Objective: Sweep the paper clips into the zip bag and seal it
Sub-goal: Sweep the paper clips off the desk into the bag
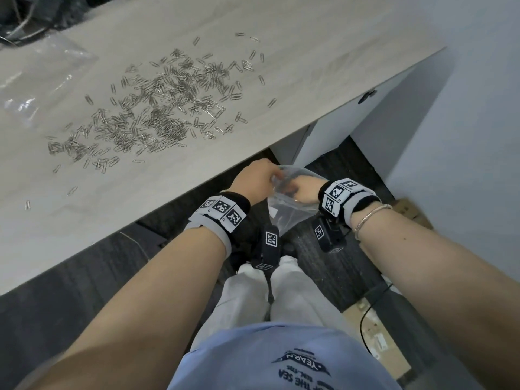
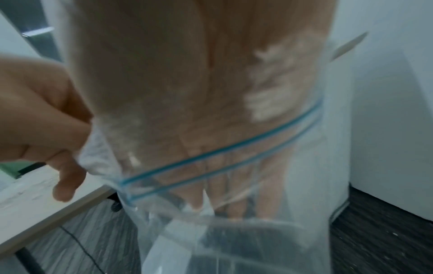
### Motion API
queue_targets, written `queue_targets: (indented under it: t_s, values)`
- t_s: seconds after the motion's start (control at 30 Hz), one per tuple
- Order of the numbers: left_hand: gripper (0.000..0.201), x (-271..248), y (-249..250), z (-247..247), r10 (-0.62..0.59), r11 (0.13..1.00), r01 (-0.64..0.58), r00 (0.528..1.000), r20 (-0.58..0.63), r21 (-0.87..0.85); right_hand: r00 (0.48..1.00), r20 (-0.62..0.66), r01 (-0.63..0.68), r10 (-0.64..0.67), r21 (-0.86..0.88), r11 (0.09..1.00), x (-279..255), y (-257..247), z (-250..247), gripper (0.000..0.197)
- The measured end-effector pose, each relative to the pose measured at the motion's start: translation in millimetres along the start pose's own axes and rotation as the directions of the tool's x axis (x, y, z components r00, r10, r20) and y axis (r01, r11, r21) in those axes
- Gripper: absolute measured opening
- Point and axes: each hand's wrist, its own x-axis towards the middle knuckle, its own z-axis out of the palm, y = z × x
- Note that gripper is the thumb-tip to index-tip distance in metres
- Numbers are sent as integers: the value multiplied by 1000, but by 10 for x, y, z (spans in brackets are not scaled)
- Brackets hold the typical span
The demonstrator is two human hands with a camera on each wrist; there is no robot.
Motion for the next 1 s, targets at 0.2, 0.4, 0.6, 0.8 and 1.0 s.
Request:
queue_targets:
  t_s: [0.2,0.4,0.6,0.8,1.0]
  values:
    - [34,-144,-265,-35,-171,983,171,985,5,-70,989,-6,150,-150,-64,987,49,-387,-69,47]
    - [24,-295,-560,-102,-230,971,228,973,-14,-69,977,-56,209,-207,44,977,147,-584,-6,75]
    - [33,-448,-754,-142,-215,958,184,968,-126,-221,875,-427,318,-227,156,935,182,-819,-11,30]
    - [37,-543,-854,-129,-218,946,165,961,-170,-280,755,-634,104,-169,-138,985,274,-833,-10,27]
    - [39,-617,-945,-135,-214,944,172,969,-126,-283,878,-447,206,-172,27,978,361,-857,65,42]
